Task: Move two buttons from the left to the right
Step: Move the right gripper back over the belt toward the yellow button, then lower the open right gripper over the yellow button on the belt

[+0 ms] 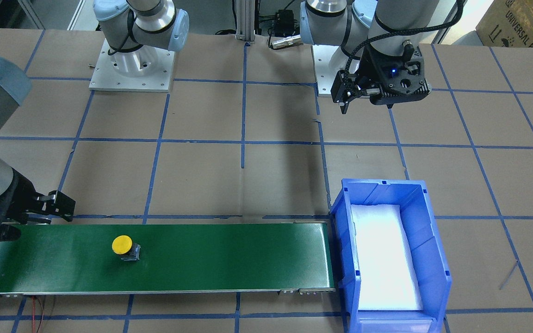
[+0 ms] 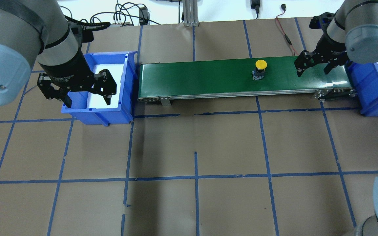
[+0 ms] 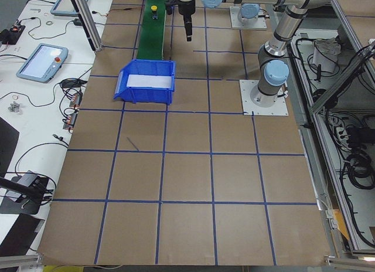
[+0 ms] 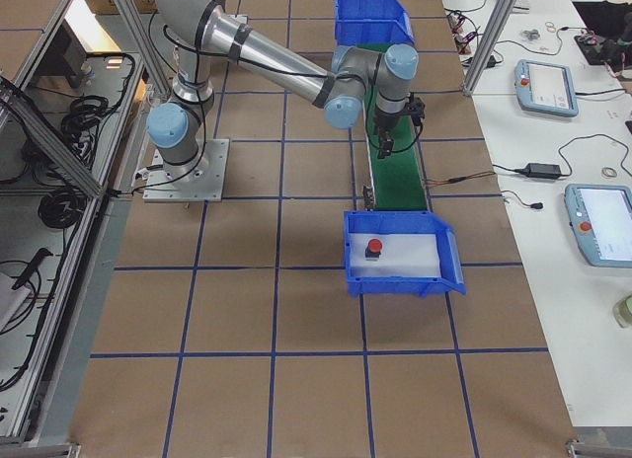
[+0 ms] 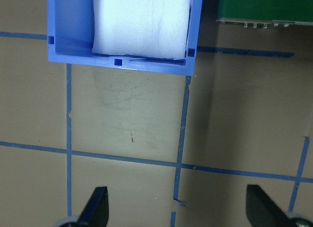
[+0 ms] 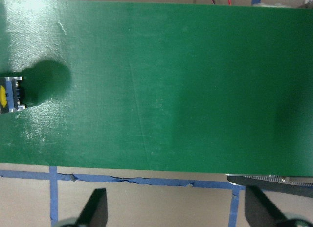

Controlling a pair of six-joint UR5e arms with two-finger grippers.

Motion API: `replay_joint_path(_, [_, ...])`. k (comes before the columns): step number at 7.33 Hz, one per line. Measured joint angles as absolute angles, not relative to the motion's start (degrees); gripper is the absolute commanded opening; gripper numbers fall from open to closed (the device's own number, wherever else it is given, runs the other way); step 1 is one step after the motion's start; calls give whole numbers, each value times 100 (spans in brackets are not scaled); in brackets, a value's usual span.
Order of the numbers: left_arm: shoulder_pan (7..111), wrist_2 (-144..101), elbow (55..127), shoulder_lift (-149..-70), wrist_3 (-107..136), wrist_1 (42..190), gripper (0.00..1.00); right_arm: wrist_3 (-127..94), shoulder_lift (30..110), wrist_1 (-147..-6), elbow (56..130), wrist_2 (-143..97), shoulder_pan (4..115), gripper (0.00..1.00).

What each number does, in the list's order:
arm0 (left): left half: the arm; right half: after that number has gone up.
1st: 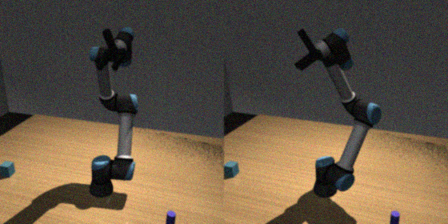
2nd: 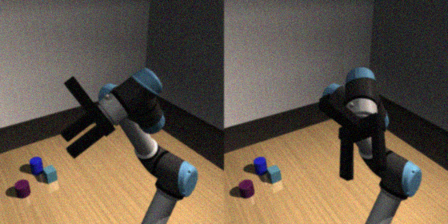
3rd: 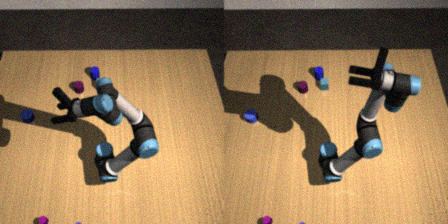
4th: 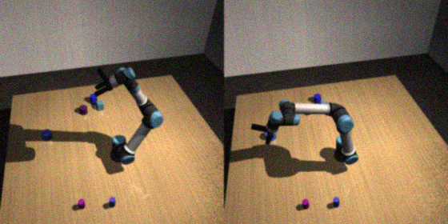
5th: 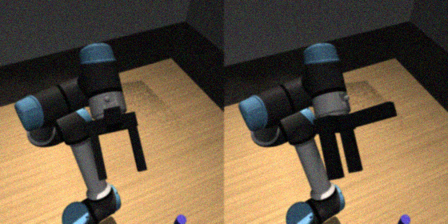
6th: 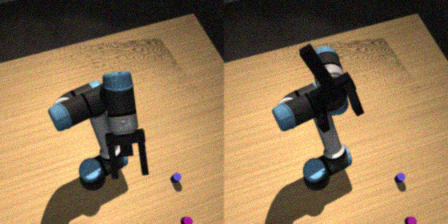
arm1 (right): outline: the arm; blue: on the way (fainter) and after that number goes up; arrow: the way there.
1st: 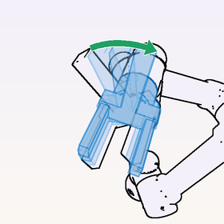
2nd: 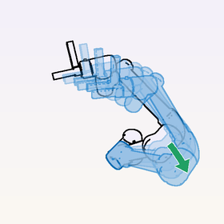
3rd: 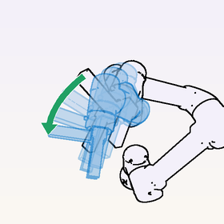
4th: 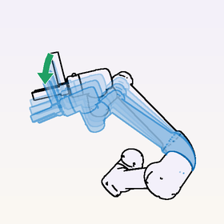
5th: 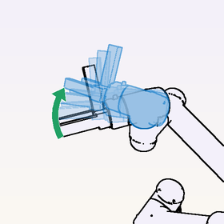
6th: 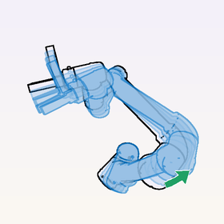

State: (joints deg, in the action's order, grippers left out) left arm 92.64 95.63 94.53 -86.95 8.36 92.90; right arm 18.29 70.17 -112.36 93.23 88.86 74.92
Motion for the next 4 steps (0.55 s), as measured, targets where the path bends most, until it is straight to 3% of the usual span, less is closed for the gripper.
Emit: replay_joint_path(4, [9264,9563,9456,-8698,835,9290,100,1811,7022,-11319,9394,8886,7497,100])
